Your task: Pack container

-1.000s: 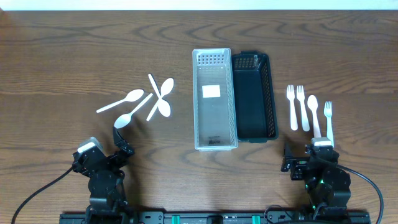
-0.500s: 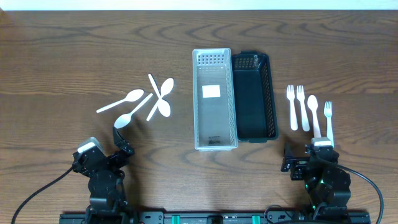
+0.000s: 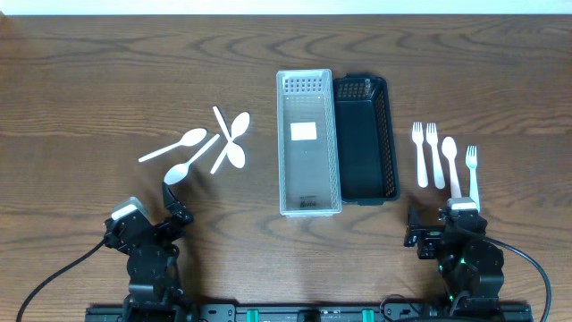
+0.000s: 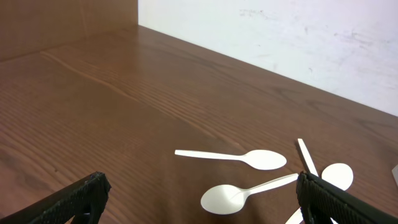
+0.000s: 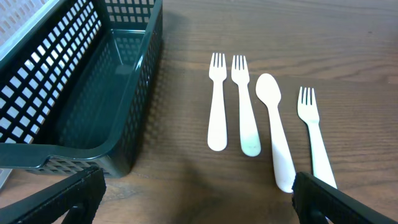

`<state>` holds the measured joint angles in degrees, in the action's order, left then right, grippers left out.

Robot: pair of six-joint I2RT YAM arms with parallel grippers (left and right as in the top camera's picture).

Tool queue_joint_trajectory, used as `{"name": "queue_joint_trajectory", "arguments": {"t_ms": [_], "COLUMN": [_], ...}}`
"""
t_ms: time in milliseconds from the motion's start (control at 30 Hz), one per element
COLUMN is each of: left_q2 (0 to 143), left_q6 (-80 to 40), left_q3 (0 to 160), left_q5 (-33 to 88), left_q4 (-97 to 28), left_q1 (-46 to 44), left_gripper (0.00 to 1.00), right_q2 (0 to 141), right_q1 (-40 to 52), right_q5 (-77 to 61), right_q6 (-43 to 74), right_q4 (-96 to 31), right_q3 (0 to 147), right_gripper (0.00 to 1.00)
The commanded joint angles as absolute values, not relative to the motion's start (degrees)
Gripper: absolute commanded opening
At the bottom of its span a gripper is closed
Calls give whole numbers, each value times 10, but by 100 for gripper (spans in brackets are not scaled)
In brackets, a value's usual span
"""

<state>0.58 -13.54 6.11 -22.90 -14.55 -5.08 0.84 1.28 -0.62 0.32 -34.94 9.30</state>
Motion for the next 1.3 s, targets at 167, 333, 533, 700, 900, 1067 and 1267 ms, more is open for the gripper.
{"name": "queue_joint_trajectory", "arguments": {"t_ms": [167, 333, 533, 700, 900, 1067, 1267], "left_q2": [2, 2, 15, 40, 122, 259, 449], "left_q6": [-139, -143, -151, -151, -151, -123, -95], "left_q3": [48, 48, 48, 70, 151, 247, 388], "left_q5": [-234, -185, -99, -26, -21, -22, -22], "left_q4": [-149, -148, -151, -147, -152, -165, -215], "left_q1": [-48, -48, -48, -48, -48, -48, -42], "left_gripper": [98, 98, 98, 98, 98, 98, 98], "right_q2": [3, 3, 3, 15, 130, 317, 564], "right_q1": [10, 10, 10, 10, 10, 10, -25], "right_q5": [-5, -9, -44, -118, -88, -3, 49], "right_q6": [2, 2, 45, 47, 47, 47, 47], "right_q4": [-349, -350, -331, -330, -331, -363, -419], "right_q3": [88, 88, 88, 101, 194, 318, 492], "right_gripper": [99, 99, 99, 99, 99, 99, 99]}}
